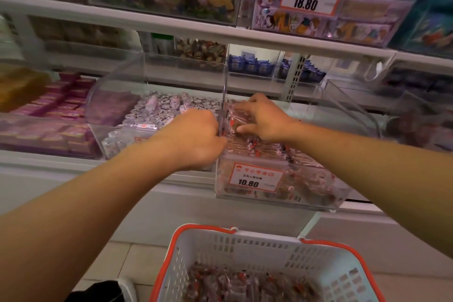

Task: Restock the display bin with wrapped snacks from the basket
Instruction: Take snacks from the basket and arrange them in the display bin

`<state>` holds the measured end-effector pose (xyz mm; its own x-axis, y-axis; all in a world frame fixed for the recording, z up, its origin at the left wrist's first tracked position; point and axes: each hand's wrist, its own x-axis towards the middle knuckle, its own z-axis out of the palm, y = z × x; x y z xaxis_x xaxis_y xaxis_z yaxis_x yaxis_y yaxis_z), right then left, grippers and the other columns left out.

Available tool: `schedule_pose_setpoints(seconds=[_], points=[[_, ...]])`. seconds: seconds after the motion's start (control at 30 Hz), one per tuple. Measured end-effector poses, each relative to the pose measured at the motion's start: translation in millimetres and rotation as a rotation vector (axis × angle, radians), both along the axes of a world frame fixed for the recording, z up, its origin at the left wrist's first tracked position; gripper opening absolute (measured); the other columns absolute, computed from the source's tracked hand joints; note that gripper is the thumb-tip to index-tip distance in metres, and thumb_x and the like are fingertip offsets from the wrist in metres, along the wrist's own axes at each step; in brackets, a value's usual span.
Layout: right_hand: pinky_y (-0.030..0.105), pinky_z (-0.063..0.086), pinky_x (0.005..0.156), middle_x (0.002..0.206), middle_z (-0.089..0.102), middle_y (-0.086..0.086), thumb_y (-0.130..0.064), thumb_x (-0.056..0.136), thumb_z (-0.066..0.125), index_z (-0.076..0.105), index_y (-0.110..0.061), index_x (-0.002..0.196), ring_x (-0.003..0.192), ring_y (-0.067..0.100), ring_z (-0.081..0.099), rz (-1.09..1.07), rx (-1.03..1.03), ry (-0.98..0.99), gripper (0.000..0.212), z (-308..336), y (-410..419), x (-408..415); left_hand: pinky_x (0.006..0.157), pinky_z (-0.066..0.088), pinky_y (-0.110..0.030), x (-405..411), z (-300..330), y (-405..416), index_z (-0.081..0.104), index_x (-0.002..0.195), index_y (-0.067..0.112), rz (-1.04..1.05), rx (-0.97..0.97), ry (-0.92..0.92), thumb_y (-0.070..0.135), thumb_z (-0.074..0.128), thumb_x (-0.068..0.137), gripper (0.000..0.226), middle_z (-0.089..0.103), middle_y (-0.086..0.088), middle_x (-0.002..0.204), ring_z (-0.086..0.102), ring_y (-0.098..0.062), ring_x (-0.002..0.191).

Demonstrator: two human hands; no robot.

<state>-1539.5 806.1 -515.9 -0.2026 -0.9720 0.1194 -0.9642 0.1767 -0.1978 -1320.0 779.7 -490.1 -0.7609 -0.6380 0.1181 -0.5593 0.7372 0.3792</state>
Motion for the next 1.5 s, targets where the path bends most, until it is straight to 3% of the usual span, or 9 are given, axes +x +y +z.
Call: schedule_pose_setpoints(seconds=[0.23, 0.6, 0.73, 0.97, 1.07, 1.13, 1.3, 1.4, 1.5], points=[[0.032, -0.003, 0.123, 0.166, -0.008, 0.003, -0.046, 0.103, 0.042, -0.004, -0.02, 0.158, 0.152, 0.02, -0.009, 0.235, 0.301, 0.298, 0.076, -5.1, -5.5, -16.4, 0.053, 0.045, -0.027, 2.7, -3.6, -1.2, 0.062, 0.059, 0.013, -0.038, -0.036, 0.041, 0.03, 0.057, 0.09, 0.036, 0.064, 0.0, 0.062, 0.061, -0.017, 0.061], [0.034, 0.022, 0.121, 0.165, -0.015, 0.001, -0.055, 0.093, 0.055, -0.012, -0.021, 0.157, 0.151, 0.02, 0.011, 0.201, 0.172, 0.189, 0.098, -10.8, -9.7, -22.3, 0.059, 0.054, -0.031, 4.4, -1.7, 1.7, 0.063, 0.061, 0.014, -0.029, 0.025, 0.061, 0.028, 0.055, 0.091, 0.034, 0.067, 0.0, 0.064, 0.065, -0.018, 0.062], [0.025, 0.001, 0.118, 0.165, -0.014, 0.005, -0.061, 0.086, 0.06, -0.011, -0.015, 0.157, 0.152, 0.017, -0.007, 0.113, 0.171, 0.118, 0.111, -8.8, -12.2, -27.0, 0.061, 0.056, -0.036, 4.3, -2.9, -0.9, 0.065, 0.063, 0.012, -0.027, 0.026, 0.052, 0.031, 0.056, 0.091, 0.035, 0.067, -0.001, 0.063, 0.065, -0.018, 0.062], [0.028, 0.009, 0.119, 0.166, 0.008, 0.007, -0.055, 0.093, 0.054, 0.014, -0.015, 0.158, 0.152, 0.021, 0.01, 0.139, 0.102, 0.057, 0.087, 17.5, 13.3, -4.1, 0.063, 0.052, -0.036, 5.4, 0.8, 6.0, 0.054, 0.068, 0.02, 0.05, -0.231, 0.131, 0.049, 0.056, 0.091, 0.037, 0.058, 0.001, 0.064, 0.056, -0.019, 0.064], [0.038, 0.033, 0.115, 0.149, 0.047, 0.012, -0.048, 0.097, 0.052, 0.052, -0.014, 0.141, 0.137, 0.026, 0.043, 0.143, -0.114, 0.108, 0.055, 33.3, 43.6, 19.6, 0.057, 0.047, -0.035, 5.6, 10.4, 15.3, 0.05, 0.062, 0.017, 0.011, -0.372, 0.416, 0.042, 0.056, 0.091, 0.039, 0.052, 0.003, 0.057, 0.052, -0.021, 0.059], [0.034, 0.05, 0.083, 0.102, 0.07, 0.003, -0.04, 0.101, 0.051, 0.07, -0.013, 0.106, 0.092, 0.017, 0.063, 0.182, -0.495, 0.12, 0.034, 31.0, 77.6, 35.5, 0.052, 0.037, -0.029, 5.0, 11.5, 26.0, 0.046, 0.057, 0.016, -0.145, -0.441, 0.513, 0.035, 0.057, 0.091, 0.04, 0.046, 0.006, 0.049, 0.046, -0.016, 0.048], [0.029, 0.027, 0.055, 0.058, 0.036, -0.006, -0.026, 0.103, 0.047, 0.045, -0.017, 0.059, 0.056, 0.007, 0.031, -0.024, -1.083, -0.042, 0.045, -61.0, 173.8, 62.5, 0.041, 0.037, -0.028, -1.9, -42.4, 70.3, 0.031, 0.058, 0.023, -0.404, -0.566, 0.524, 0.02, 0.061, 0.082, 0.038, 0.043, 0.003, 0.047, 0.045, -0.024, 0.041], [0.036, 0.034, 0.05, 0.052, 0.05, 0.009, -0.035, 0.099, 0.045, 0.052, -0.012, 0.058, 0.05, 0.027, 0.05, -0.389, -0.8, -0.325, 0.047, -153.9, 201.7, 71.5, 0.047, 0.045, -0.032, -8.7, -107.2, 95.1, 0.037, 0.065, 0.023, -0.387, -0.494, 0.139, 0.029, 0.058, 0.085, 0.03, 0.061, -0.003, 0.062, 0.059, -0.031, 0.055], [0.038, 0.045, 0.069, 0.083, 0.066, 0.013, -0.037, 0.098, 0.05, 0.063, -0.014, 0.082, 0.087, 0.034, 0.066, -0.49, 0.047, -0.523, 0.031, -245.8, 242.0, 77.1, 0.079, 0.051, -0.037, 1.7, -182.5, 107.8, 0.062, 0.105, 0.021, -0.235, -0.164, -0.607, 0.05, 0.051, 0.088, 0.035, 0.068, -0.009, 0.115, 0.065, -0.031, 0.101]])
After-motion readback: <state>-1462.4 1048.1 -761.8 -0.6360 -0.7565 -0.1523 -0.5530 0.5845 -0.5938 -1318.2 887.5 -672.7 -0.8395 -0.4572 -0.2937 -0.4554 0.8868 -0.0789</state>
